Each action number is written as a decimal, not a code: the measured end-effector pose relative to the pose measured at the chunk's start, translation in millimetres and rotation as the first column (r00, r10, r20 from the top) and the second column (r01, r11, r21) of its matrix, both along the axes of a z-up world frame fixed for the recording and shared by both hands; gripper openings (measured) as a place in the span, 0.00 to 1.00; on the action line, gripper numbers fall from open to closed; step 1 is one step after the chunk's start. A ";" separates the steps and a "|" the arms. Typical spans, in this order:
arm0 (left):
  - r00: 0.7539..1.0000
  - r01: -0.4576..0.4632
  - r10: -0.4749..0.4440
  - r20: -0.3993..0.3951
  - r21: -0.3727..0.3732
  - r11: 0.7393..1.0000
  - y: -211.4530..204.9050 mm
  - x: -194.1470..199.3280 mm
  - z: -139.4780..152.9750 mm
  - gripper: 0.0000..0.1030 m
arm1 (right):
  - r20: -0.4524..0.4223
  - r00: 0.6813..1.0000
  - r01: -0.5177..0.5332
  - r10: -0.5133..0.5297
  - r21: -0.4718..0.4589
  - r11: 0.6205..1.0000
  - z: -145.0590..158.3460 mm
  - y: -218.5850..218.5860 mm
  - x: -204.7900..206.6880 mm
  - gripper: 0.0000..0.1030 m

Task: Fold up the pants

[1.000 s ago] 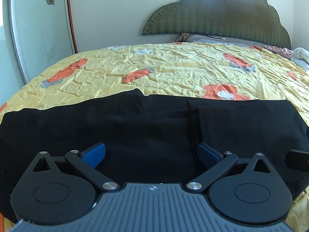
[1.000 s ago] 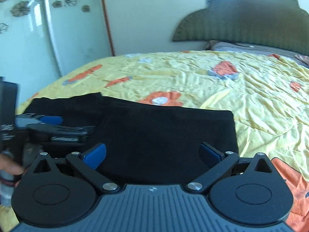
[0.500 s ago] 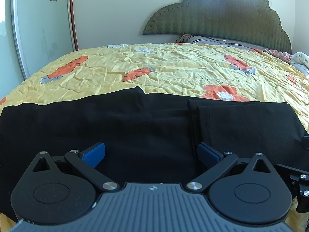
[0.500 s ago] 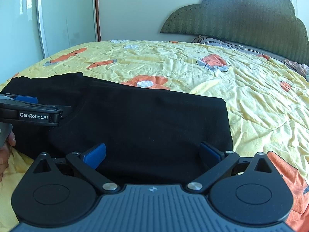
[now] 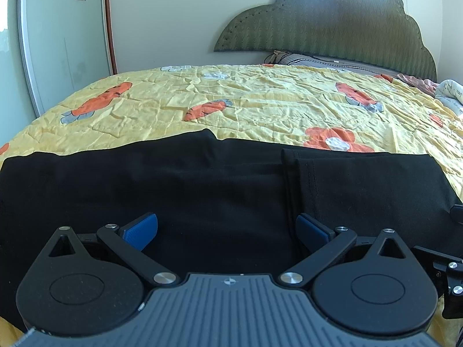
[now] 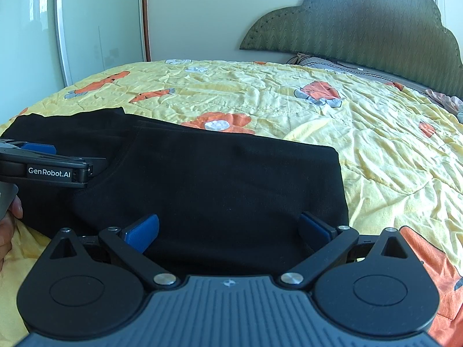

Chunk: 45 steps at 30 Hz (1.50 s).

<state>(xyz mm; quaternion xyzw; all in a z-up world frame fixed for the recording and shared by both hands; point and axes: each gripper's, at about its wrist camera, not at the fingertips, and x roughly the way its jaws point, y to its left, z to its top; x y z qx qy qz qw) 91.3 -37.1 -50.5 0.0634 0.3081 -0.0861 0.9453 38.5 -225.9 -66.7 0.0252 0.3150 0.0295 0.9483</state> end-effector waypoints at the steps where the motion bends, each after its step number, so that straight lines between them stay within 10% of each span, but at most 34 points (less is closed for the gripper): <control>1: 1.000 0.001 -0.001 0.000 0.000 1.000 0.3 0.3 0.1 1.00 | 0.000 1.000 0.000 0.000 0.000 1.000 -0.1 0.1 -0.1 1.00; 45: 1.000 -0.004 0.004 -0.013 -0.028 1.000 2.2 0.8 -1.4 1.00 | -0.003 1.000 0.002 -0.002 0.019 1.000 -1.3 -2.0 0.4 1.00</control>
